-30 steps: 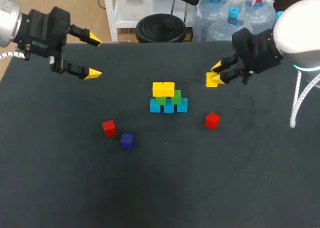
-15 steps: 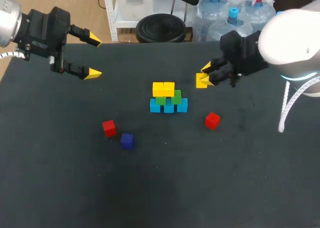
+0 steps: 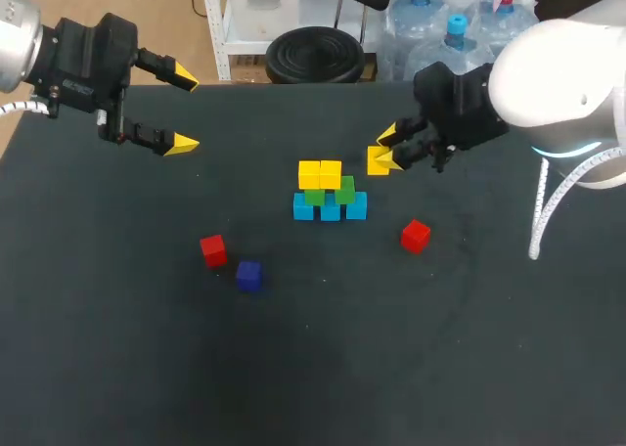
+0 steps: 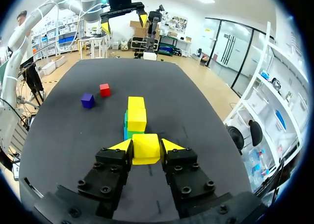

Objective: Place the blue cubes, place green cubes on the blue cubes, place the yellow cubes on the green cubes, then place the red cubes on the yellow cubes, and place purple cube on the red cubes.

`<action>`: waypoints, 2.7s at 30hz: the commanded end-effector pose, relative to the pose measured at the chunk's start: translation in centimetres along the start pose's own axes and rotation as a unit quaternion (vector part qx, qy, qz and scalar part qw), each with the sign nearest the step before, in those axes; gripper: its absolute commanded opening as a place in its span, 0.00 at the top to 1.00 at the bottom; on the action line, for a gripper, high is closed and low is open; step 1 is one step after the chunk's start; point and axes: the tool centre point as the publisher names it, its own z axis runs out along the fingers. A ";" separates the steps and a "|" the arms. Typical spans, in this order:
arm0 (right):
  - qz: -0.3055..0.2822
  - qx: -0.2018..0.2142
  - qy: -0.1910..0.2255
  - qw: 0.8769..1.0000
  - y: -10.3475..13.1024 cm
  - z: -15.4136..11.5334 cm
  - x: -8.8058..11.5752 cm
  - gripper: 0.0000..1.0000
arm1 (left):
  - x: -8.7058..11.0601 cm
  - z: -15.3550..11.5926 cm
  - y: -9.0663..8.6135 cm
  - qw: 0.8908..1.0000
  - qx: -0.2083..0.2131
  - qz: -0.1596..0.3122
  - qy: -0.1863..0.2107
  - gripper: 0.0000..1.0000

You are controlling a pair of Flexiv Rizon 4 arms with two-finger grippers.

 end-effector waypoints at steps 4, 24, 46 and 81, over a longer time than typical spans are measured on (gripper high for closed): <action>0.000 -0.005 0.000 1.000 0.4 0.9 -0.4 1.00 | 0.2 0.0 -0.1 1.000 -0.002 0.002 -0.003 0.00; -0.005 -0.016 0.000 1.000 0.8 2.0 -1.1 1.00 | 0.2 0.0 -0.1 1.000 -0.002 0.002 -0.003 0.00; -0.004 -0.025 0.001 1.000 0.9 2.8 -1.1 1.00 | 0.2 0.0 -0.1 1.000 -0.002 0.002 -0.003 0.00; -0.003 -0.031 0.004 1.000 0.9 3.8 -1.0 1.00 | 0.2 0.0 -0.1 1.000 -0.002 0.002 -0.003 0.00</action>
